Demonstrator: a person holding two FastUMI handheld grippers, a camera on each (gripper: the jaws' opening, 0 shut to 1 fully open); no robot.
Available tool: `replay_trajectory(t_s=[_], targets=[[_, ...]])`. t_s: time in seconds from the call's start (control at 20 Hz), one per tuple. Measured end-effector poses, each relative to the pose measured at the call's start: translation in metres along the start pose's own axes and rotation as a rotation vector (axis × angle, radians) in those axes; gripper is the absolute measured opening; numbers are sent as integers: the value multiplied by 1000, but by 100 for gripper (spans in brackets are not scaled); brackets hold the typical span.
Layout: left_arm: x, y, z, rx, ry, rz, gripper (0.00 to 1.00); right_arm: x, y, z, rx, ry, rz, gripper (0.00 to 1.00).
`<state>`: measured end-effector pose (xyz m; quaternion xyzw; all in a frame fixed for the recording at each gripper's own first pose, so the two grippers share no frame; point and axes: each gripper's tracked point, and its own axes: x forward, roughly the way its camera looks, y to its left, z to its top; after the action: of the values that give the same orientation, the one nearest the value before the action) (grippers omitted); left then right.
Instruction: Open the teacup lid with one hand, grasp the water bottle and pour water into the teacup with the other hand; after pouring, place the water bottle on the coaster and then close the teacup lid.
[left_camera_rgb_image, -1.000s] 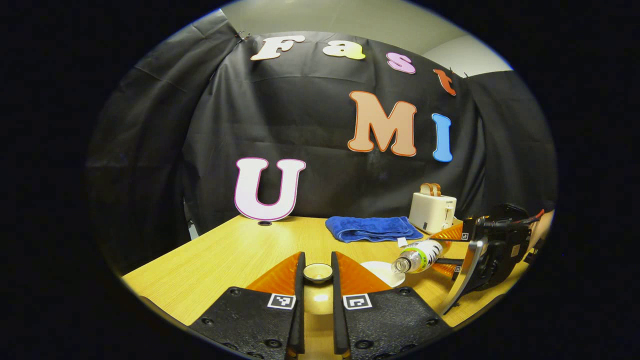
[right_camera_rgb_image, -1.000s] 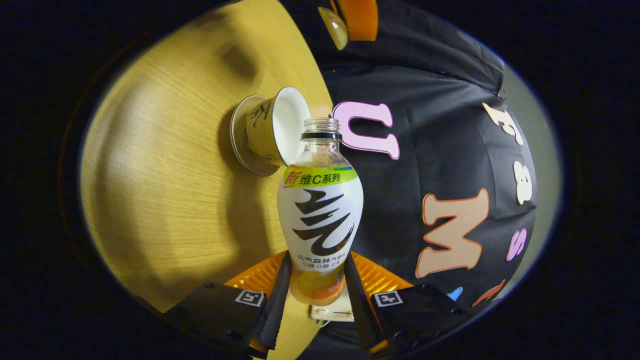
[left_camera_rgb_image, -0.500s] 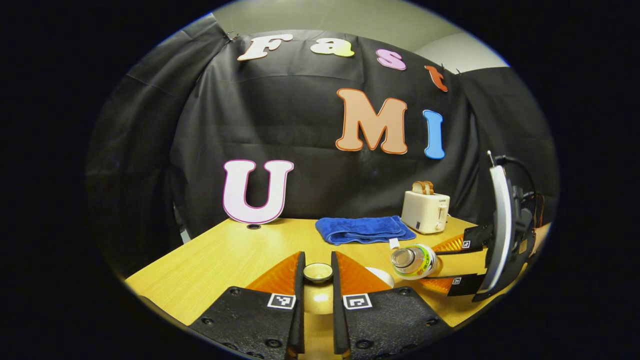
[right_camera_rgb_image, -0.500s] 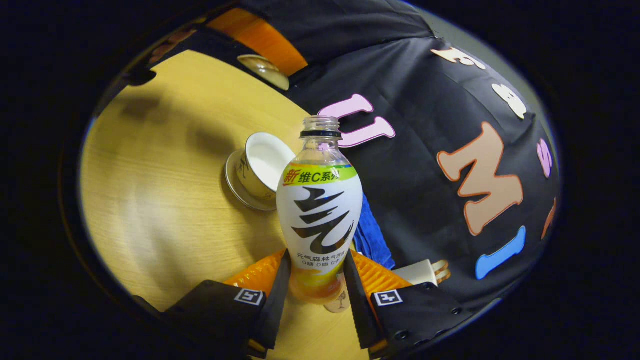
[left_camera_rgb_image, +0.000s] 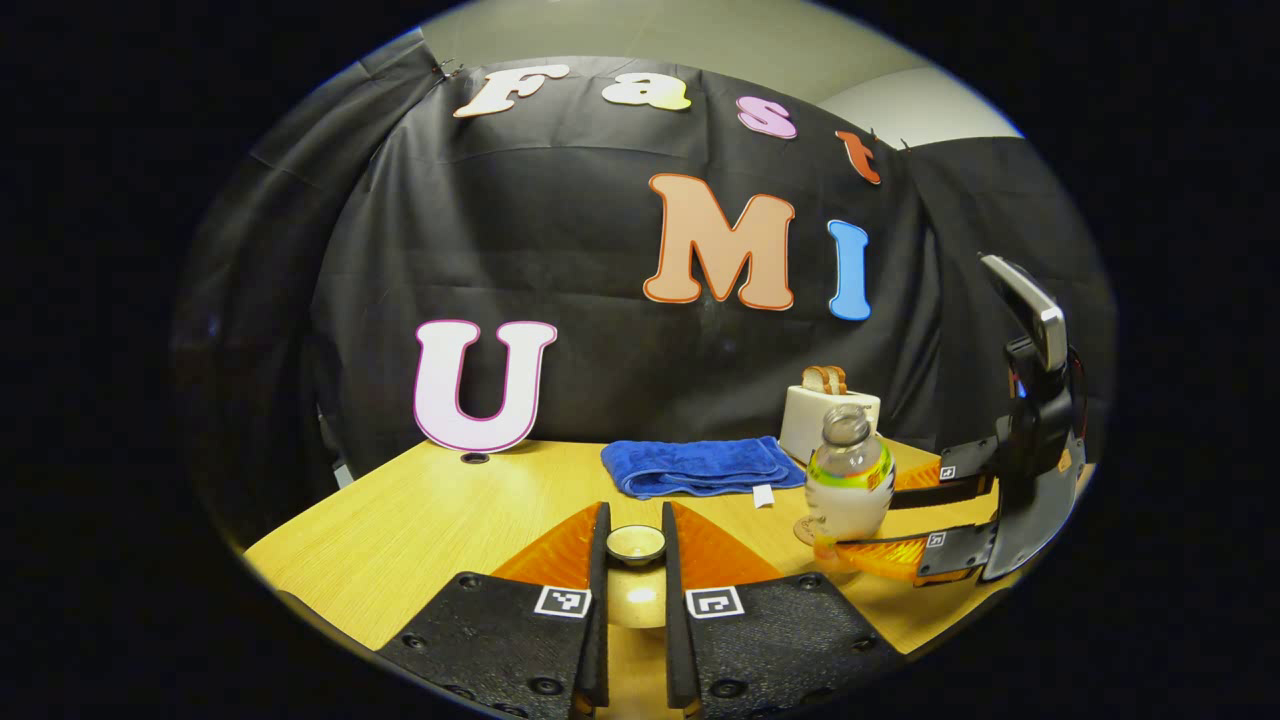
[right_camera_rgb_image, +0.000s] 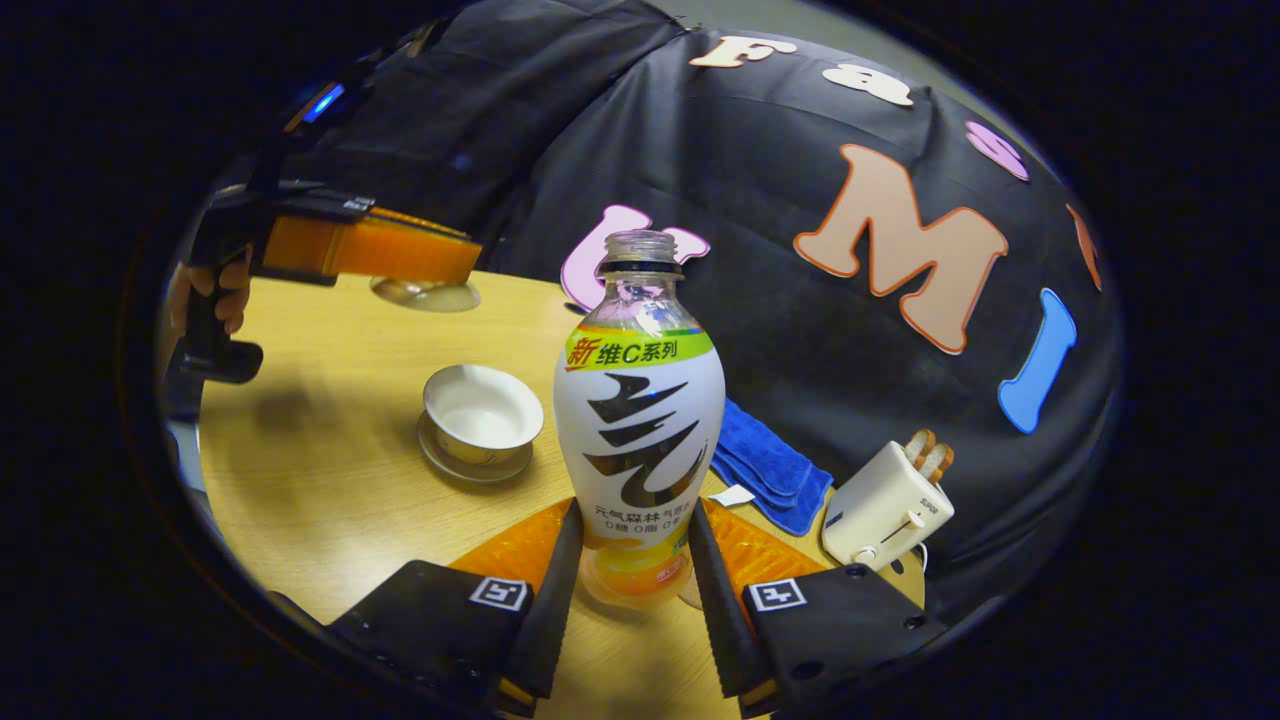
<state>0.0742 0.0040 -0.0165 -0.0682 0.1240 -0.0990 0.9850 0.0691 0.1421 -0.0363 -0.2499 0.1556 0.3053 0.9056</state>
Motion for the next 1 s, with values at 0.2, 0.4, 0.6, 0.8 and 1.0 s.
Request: replay_trajectory(t_s=[0.2,0.4,0.6,0.8,1.0], targets=[[17,-15,-11,9,31,-31,20,-14,-10,1,127,-26,-23,65],[30,-26,-29,19,78,-47,20,-26,-29,-2,174,-42,-49,64],[39,-33,-47,18,121,-58,20,-28,-40,-2,210,-52,-59,64],[41,-34,-55,23,146,-58,20,-34,-46,3,197,-66,-76,64],[42,-36,-62,54,148,-56,20,-34,-49,5,199,-76,-78,64]])
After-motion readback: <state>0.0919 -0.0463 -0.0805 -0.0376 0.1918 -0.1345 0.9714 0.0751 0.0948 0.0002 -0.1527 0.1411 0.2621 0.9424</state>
